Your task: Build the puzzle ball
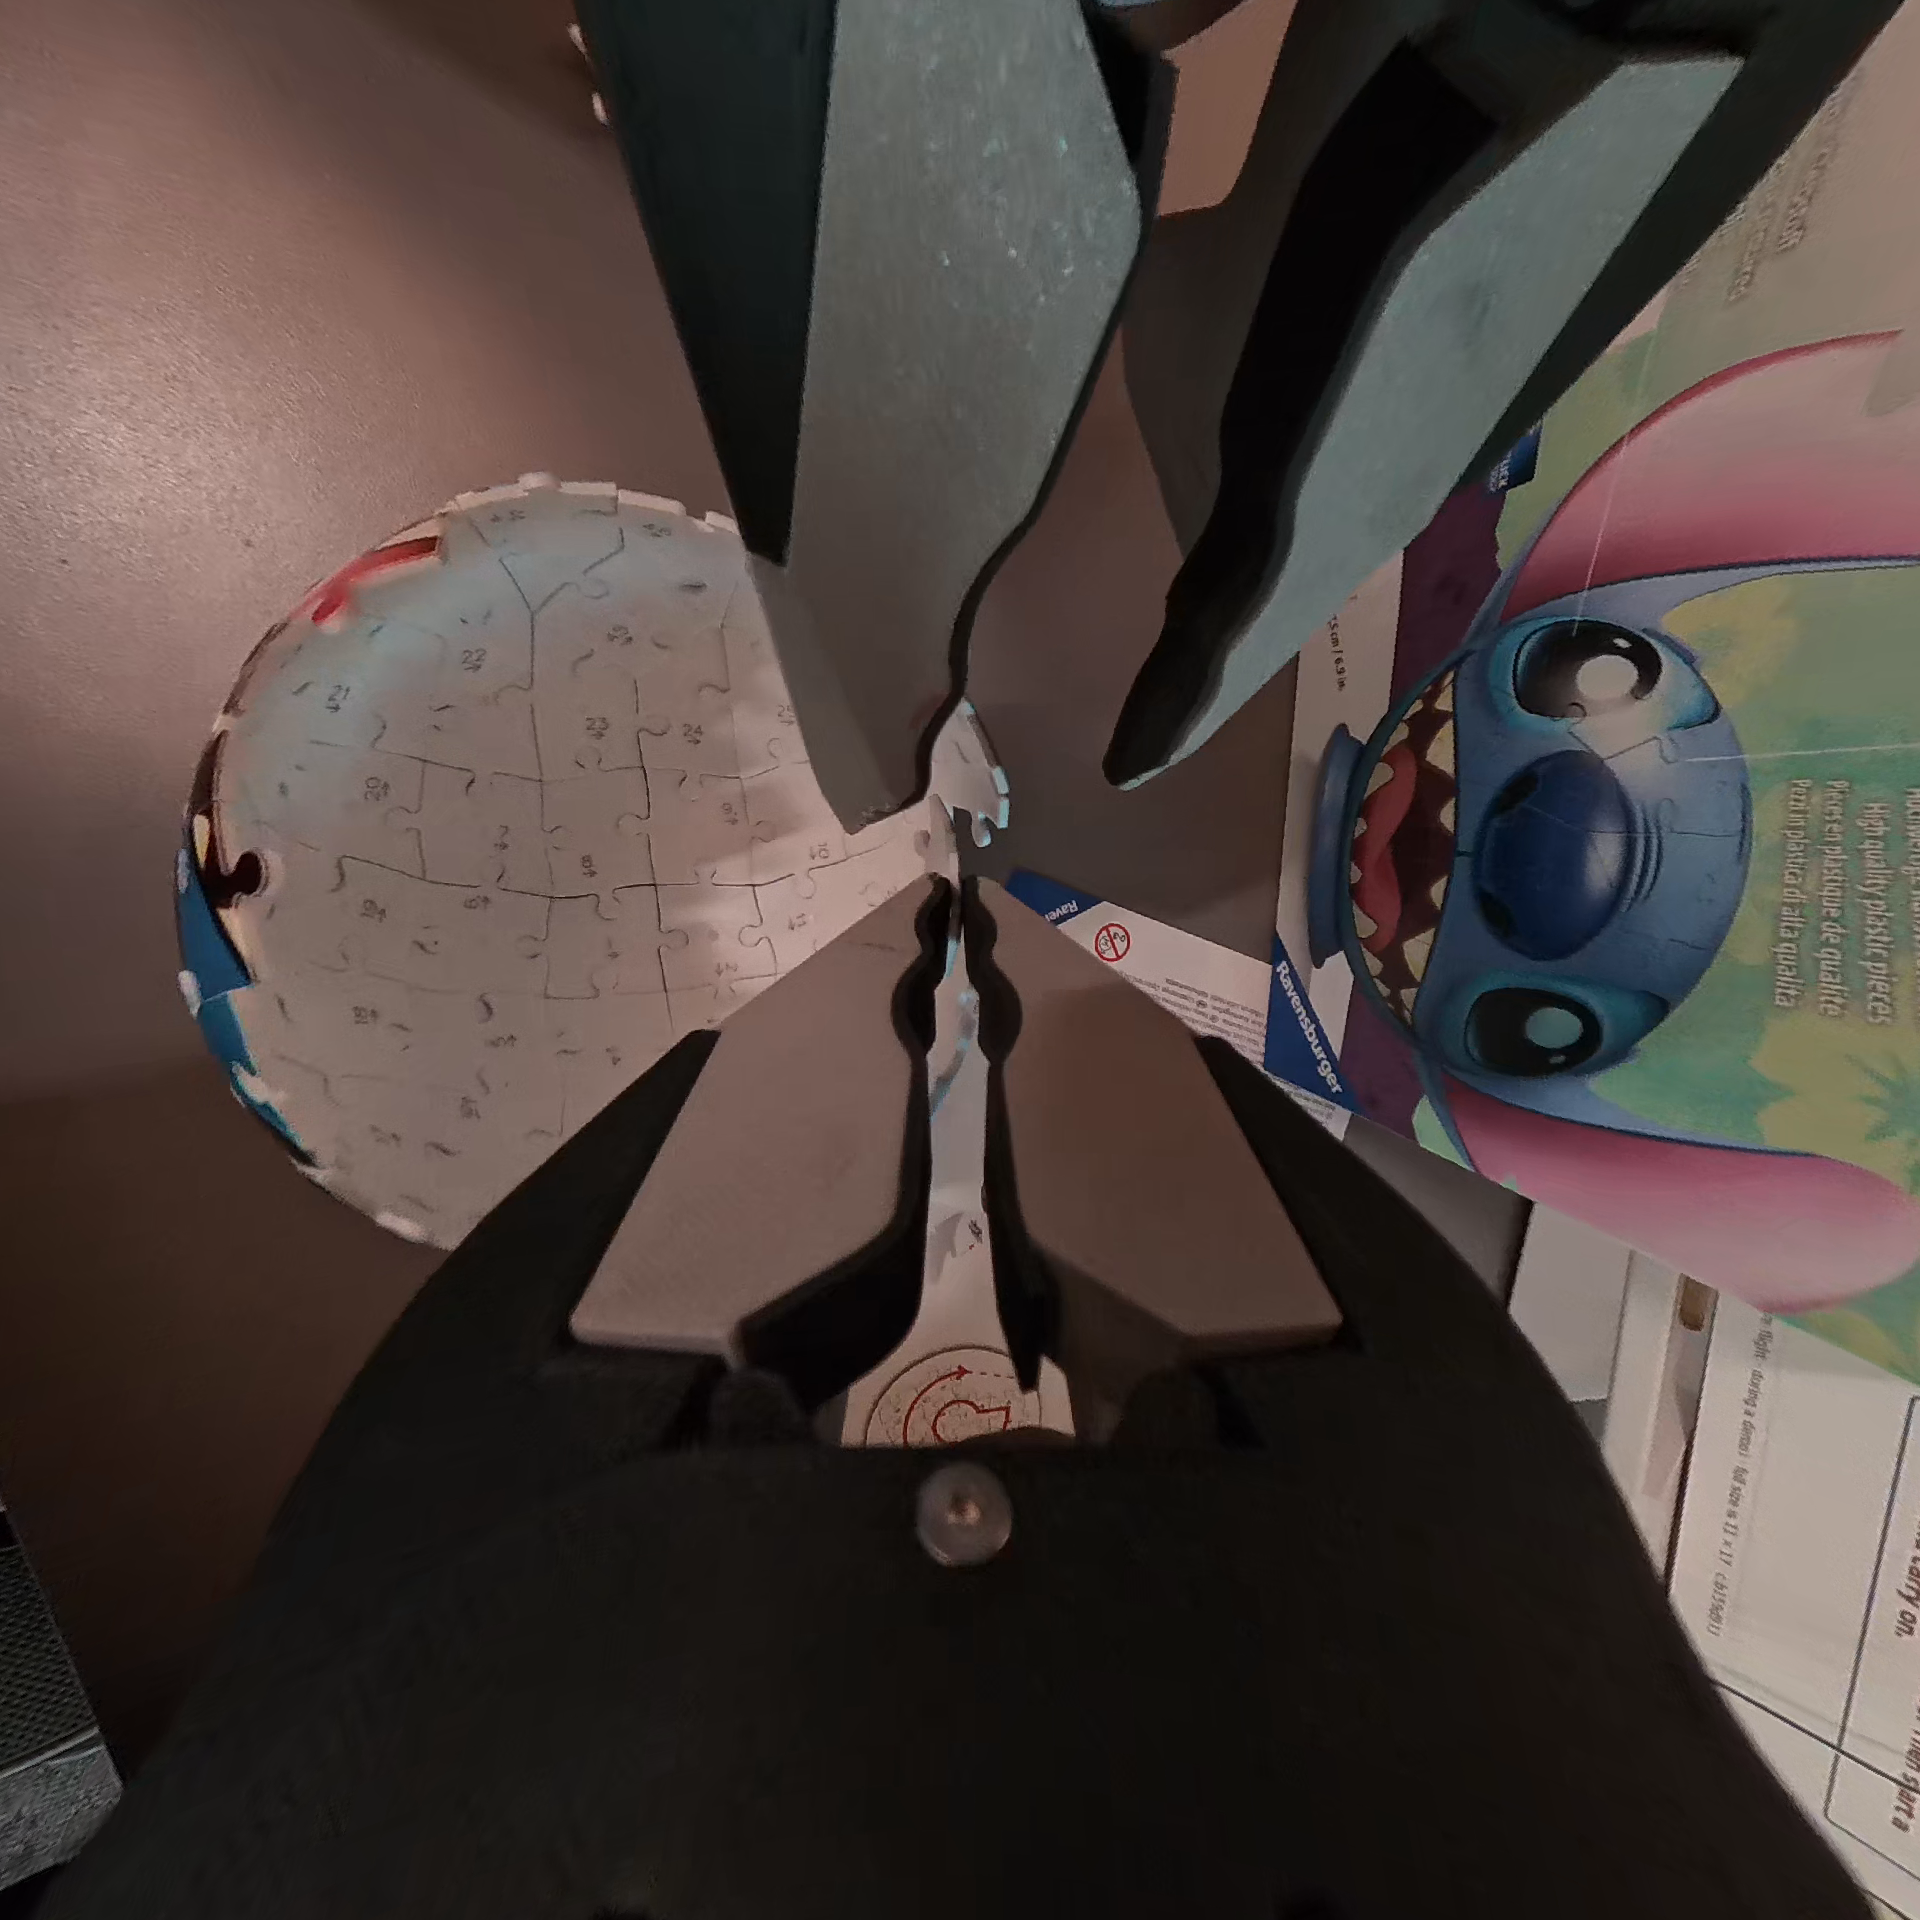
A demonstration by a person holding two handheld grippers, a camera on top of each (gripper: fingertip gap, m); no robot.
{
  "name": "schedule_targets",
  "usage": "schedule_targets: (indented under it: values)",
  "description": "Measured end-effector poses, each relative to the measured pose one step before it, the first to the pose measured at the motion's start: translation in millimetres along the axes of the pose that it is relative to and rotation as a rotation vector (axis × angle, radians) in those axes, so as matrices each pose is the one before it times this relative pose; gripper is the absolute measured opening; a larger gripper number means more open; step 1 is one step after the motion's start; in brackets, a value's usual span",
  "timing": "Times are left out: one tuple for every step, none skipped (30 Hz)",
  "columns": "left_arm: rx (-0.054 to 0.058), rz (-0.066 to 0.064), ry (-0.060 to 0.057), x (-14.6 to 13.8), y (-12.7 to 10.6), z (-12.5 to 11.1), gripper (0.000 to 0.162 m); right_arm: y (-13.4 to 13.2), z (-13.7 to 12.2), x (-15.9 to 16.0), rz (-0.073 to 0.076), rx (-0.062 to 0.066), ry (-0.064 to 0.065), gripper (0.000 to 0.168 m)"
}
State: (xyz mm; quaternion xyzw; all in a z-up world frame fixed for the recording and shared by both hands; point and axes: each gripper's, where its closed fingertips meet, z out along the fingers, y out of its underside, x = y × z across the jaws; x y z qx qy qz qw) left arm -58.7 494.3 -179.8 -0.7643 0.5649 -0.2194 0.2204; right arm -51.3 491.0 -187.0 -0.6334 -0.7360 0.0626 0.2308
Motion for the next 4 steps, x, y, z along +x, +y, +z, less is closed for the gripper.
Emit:
schedule_targets:
  values:
    - [-0.0053,0.0017,0.0006,0.43,0.64,0.99,0.044,0.79,0.84,0.78,-0.0026,-0.0064,0.0068,0.0]
    - [-0.0077,0.0034,0.0005,0.54,0.96,1.22,0.043,0.66,0.74,0.9,-0.0016,-0.0058,0.0064,0.0]
    - [-0.0072,0.0046,-0.0026,0.31,0.57,1.25,0.042,0.95,0.81,0.19,-0.0016,-0.0068,0.0019,0.0]
    - [-0.0064,0.0059,-0.0038,0.33,0.59,1.35,0.042,0.77,0.86,-0.29,-0.0027,-0.0063,-0.0015,0.0]
